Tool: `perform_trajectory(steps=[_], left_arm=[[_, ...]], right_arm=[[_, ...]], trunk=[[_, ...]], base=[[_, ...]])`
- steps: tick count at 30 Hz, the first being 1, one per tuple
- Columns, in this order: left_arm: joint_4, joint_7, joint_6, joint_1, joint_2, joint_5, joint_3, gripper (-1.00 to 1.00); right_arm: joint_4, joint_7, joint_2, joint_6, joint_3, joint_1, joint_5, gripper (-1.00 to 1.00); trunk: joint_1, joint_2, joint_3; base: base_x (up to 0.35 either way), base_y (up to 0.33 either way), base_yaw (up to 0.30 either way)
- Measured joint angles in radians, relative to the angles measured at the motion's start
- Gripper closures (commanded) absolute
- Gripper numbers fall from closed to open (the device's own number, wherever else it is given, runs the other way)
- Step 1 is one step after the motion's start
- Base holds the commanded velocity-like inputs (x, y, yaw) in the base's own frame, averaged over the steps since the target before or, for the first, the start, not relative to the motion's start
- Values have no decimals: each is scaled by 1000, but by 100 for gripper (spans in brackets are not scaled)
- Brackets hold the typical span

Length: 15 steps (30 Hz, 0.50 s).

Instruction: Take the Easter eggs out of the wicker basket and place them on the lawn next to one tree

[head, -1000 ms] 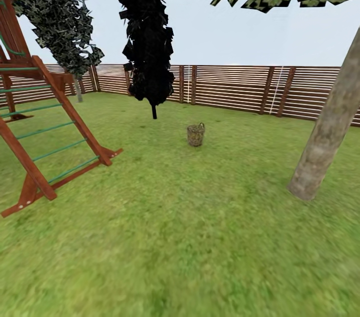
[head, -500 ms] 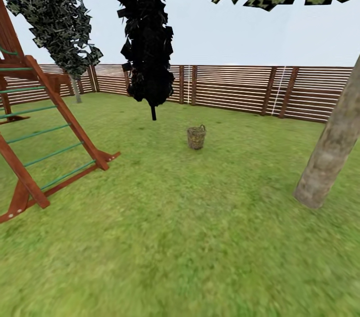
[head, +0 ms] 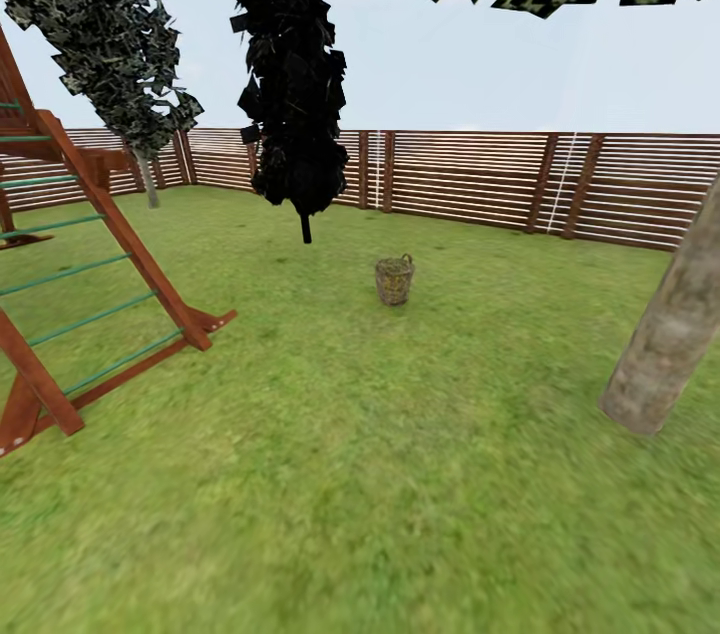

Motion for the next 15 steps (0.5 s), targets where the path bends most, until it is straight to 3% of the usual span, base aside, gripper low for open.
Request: perform_trajectory(steps=[15], left_arm=[[1, 0, 0, 0, 0, 0, 0, -100]], right_arm=[[0, 0, 0, 0, 0, 0, 0, -100]], trunk=[[0, 0, 0]], base=[[325, 0, 0]])
